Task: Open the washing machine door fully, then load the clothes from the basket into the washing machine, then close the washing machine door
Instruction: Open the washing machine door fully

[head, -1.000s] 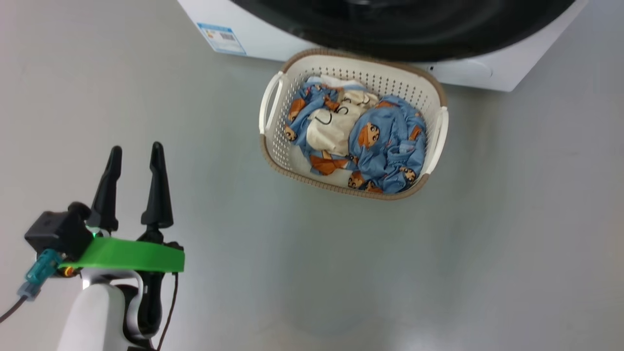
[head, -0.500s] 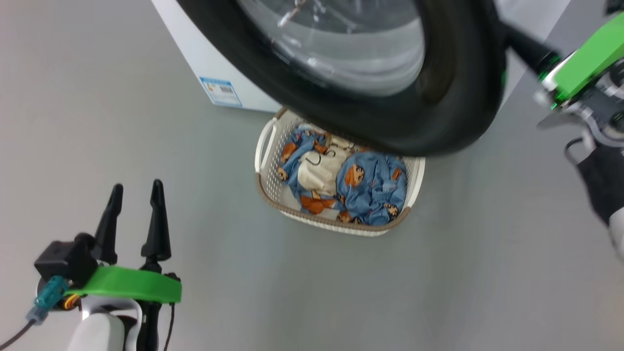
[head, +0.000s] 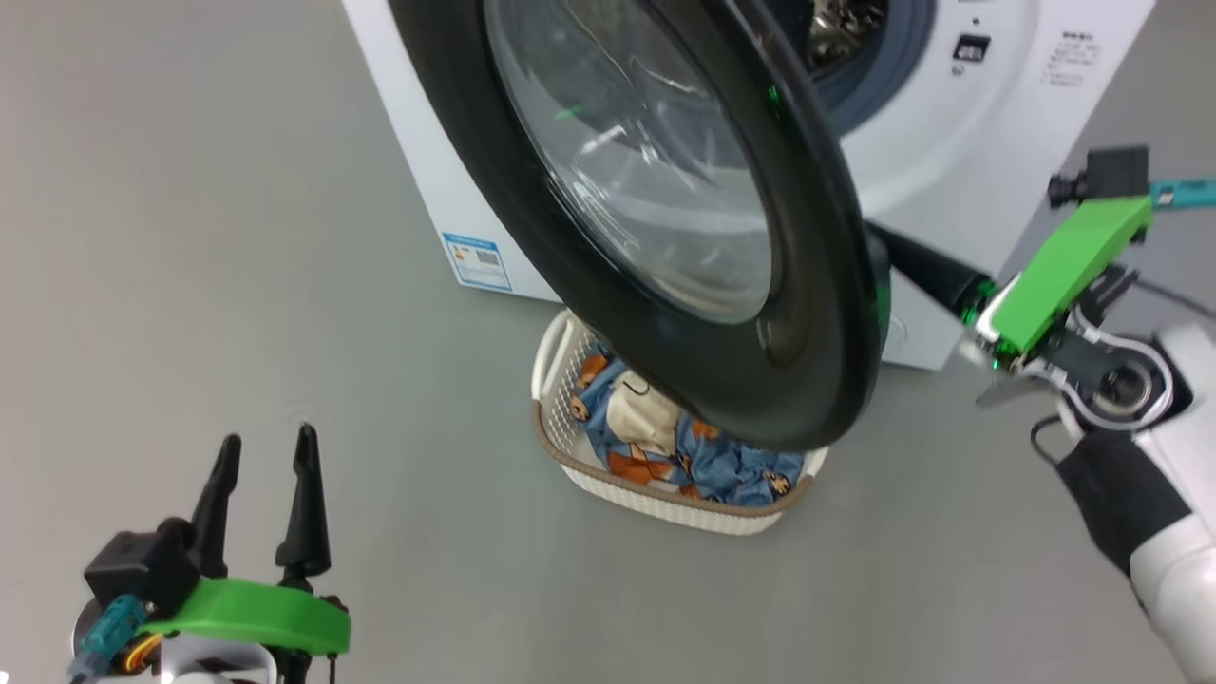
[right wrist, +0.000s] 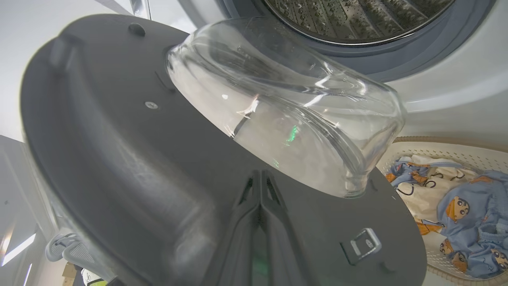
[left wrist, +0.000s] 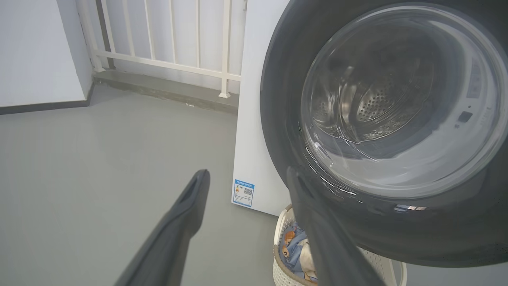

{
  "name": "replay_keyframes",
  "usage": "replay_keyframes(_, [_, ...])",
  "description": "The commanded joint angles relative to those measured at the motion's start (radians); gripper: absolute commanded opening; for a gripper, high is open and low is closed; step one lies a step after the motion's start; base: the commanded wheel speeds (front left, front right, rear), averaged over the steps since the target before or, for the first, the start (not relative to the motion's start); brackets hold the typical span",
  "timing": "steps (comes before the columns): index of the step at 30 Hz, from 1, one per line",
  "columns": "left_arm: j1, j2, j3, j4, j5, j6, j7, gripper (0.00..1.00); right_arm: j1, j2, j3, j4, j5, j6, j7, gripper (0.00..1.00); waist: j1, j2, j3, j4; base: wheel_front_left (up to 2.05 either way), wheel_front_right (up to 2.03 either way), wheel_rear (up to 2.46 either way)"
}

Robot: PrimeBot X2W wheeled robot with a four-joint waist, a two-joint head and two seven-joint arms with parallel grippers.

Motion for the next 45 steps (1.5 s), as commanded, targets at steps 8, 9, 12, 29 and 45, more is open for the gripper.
replay_keyframes(8, [0.008,0.024,0.031,-0.009,0.018,-0.002,-0.006,1.00,0.119,0.021,0.023,-0.082,0.053,0.002,0.018,0.00,0.0000,-0.0001,-0.067,0.084,0.00,0.00,0.00])
replay_keyframes(9, [0.010,0.024,0.031,-0.008,0.019,-0.002,-0.006,1.00,0.130,0.023,0.025,-0.088,0.056,0.002,0.020,0.00,0.0000,-0.0001,-0.071,0.092,0.00,0.00,0.00])
replay_keyframes(12, [0.015,0.024,0.033,-0.002,0.022,-0.002,-0.006,1.00,0.163,0.029,0.035,-0.108,0.062,0.002,0.030,0.00,0.0000,-0.0001,-0.081,0.115,0.00,0.00,0.00])
replay_keyframes(29, [0.030,0.026,0.033,0.018,0.036,-0.002,-0.006,1.00,0.235,0.107,0.064,-0.156,0.084,0.002,0.043,0.00,0.0000,-0.0001,-0.117,0.214,0.00,0.00,0.00])
replay_keyframes(45, [0.042,0.019,0.050,0.015,0.044,-0.002,-0.006,1.00,0.232,0.138,0.071,-0.146,0.079,0.002,0.062,0.00,0.0000,-0.0001,-0.122,0.196,0.00,0.00,0.00])
